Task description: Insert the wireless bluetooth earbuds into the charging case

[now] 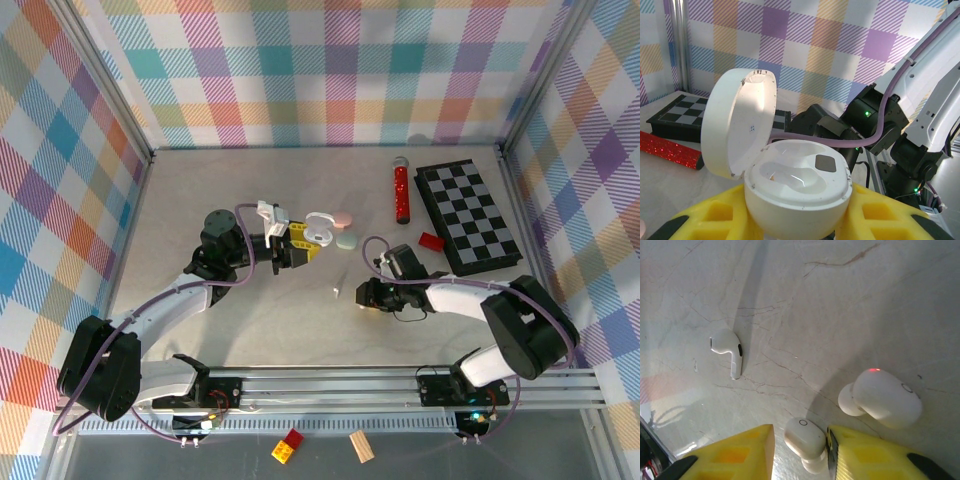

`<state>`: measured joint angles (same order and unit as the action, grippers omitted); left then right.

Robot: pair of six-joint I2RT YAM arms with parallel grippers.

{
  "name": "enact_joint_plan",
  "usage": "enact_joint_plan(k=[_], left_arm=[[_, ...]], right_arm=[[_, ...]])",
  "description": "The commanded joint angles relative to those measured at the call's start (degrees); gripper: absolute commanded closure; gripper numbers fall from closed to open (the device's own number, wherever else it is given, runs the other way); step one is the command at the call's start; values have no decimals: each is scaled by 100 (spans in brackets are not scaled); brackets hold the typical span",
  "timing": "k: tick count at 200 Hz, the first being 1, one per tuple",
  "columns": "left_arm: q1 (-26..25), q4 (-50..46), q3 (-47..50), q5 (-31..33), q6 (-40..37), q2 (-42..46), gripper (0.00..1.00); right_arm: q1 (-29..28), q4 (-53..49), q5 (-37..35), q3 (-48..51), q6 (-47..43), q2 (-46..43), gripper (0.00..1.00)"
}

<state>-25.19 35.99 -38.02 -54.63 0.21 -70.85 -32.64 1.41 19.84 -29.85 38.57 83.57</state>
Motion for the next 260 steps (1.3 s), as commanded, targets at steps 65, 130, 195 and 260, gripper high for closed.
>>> enact_joint_plan(k=[65,130,195,260], left_arm=[[33,61,-48,-204,-101,28,67],[33,63,-56,-226,-100,19,67],[25,58,-39,-230,-100,32,67],[28,62,-52,-244,-101,-10,67]], right_arm=[[-23,-218,-348,-46,168,-128,77],[-22,-351,-351,-56,104,-199,58],[-23,-335,-292,-354,-238,-112,51],[-22,-15,5,-370,-376,219,51]])
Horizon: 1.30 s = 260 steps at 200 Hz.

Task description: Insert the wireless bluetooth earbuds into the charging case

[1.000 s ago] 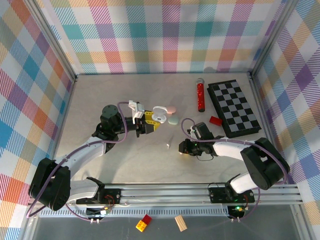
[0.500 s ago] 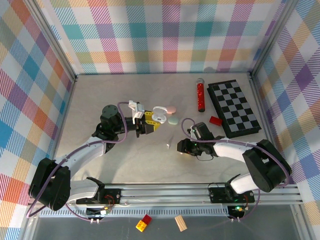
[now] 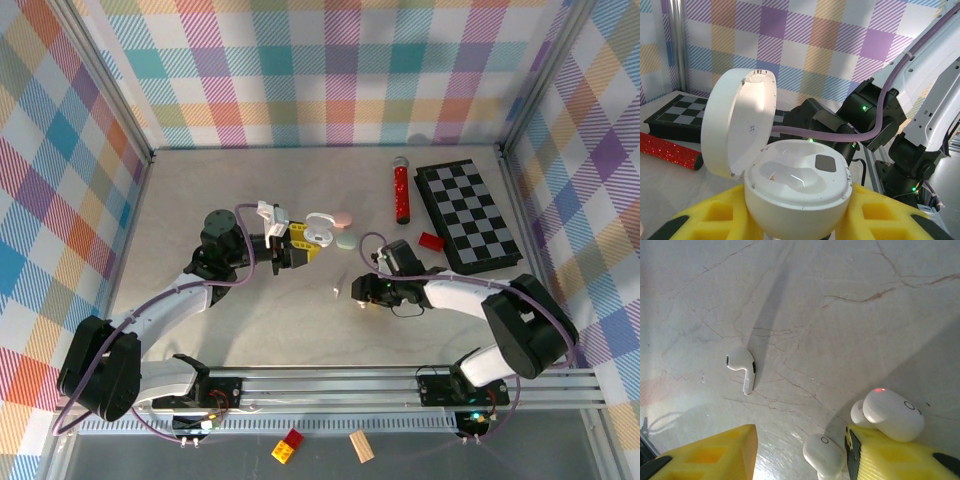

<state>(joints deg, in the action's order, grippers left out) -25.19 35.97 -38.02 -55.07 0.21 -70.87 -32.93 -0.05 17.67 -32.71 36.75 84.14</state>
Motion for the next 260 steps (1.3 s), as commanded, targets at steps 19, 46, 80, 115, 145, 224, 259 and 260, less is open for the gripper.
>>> enact_joint_plan(k=[19,46,80,115,145,224,259,260], left_arm=[[29,49,-51,-200,-100,10,67],[30,42,-56,-189,-120,4,67],[27,75,-74,-224,-102,-93,67],[32,160,-70,-233,-62,-111,67],[27,165,-83,-250,-58,-120,67],[28,-53,-92,-206,-170,-41,67],[31,-81,-132,-236,-192,-119,67],[31,-77,-134,-238,-190,-124,67]], right_arm=[[6,194,296,79,-107,93,53],[-3,218,344,370,24,-118,56],[-38,153,486,585,112,-457,57],[-67,-43,194,660,55,-855,57],[-6,-32,-136,575,145,-804,56],[32,269,59,-34,-151,91,56],[32,278,352,-87,-513,235,56],[32,278,361,-87,-512,230,56]])
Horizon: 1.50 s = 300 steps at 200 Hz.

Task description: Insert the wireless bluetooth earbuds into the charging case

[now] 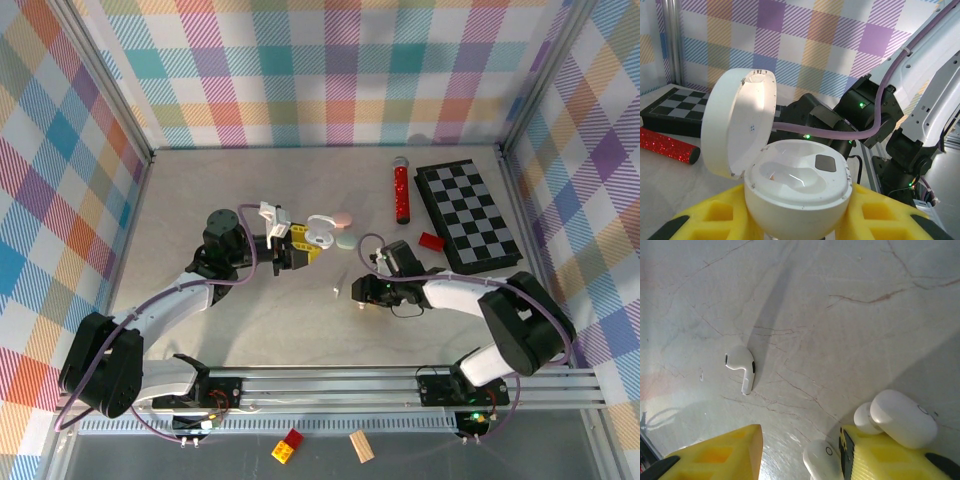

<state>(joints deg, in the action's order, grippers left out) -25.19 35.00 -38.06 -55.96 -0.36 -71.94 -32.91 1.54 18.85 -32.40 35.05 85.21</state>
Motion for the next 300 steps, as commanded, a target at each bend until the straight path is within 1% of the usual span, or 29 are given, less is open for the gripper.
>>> enact_joint_plan(k=[1,32,61,85,128,190,205,237,263,300], left_arm=[[31,22,-130,-146,-136,-19,67],[27,31,-114,-128,-124,21,67],[36,87,-134,-168,-98,-55,67],[29,247,-139,-209,-2,-118,67],[27,200,-89,-180,-16,-41,67],[29,151,-87,-169,-53,-30,67],[28,147,-87,-169,-56,-30,67],[31,145,-87,-169,-52,-27,67],[30,147,-87,-166,-61,-39,67],[31,130,-78,-138,-82,-31,67]], right_arm=[[30,118,251,-113,-341,121,56],[30,120,430,138,-317,-116,57],[30,255,532,313,-223,-300,62],[25,319,541,322,-168,-225,66],[30,433,661,322,-118,-45,70],[30,329,681,237,-187,183,70],[25,331,651,235,-176,206,71],[29,218,496,248,-138,147,76],[34,109,286,234,-118,-4,83],[25,-244,-172,119,-86,-428,84]])
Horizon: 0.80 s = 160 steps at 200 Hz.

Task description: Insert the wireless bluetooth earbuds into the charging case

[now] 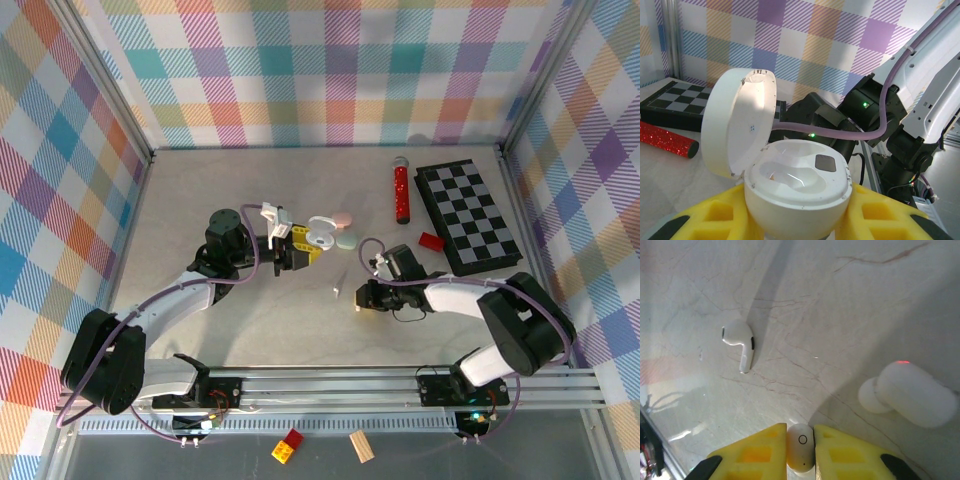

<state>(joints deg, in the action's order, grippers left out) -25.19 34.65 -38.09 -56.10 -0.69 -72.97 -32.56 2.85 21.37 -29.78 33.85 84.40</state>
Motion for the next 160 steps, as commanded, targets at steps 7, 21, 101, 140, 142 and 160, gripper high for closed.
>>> enact_joint_plan(k=[7,21,101,140,142,160], left_arm=[[25,151,-76,-121,-54,72,67],[29,129,-76,-108,-77,81,67],[24,3,-127,-70,-168,37,67],[31,-103,-129,-26,-251,74,67],[32,-111,-129,-25,-255,79,67],[26,-160,-127,-7,-291,89,67]], right_arm=[[-5,-491,-552,-188,34,-461,84],[-13,-725,-846,-331,-42,-665,83],[-239,-2501,-3597,-1645,456,-656,83],[-391,-3025,-4195,-2067,560,-354,83],[-392,-3016,-4200,-2069,561,-361,83],[-392,-2975,-4198,-2063,562,-384,83]])
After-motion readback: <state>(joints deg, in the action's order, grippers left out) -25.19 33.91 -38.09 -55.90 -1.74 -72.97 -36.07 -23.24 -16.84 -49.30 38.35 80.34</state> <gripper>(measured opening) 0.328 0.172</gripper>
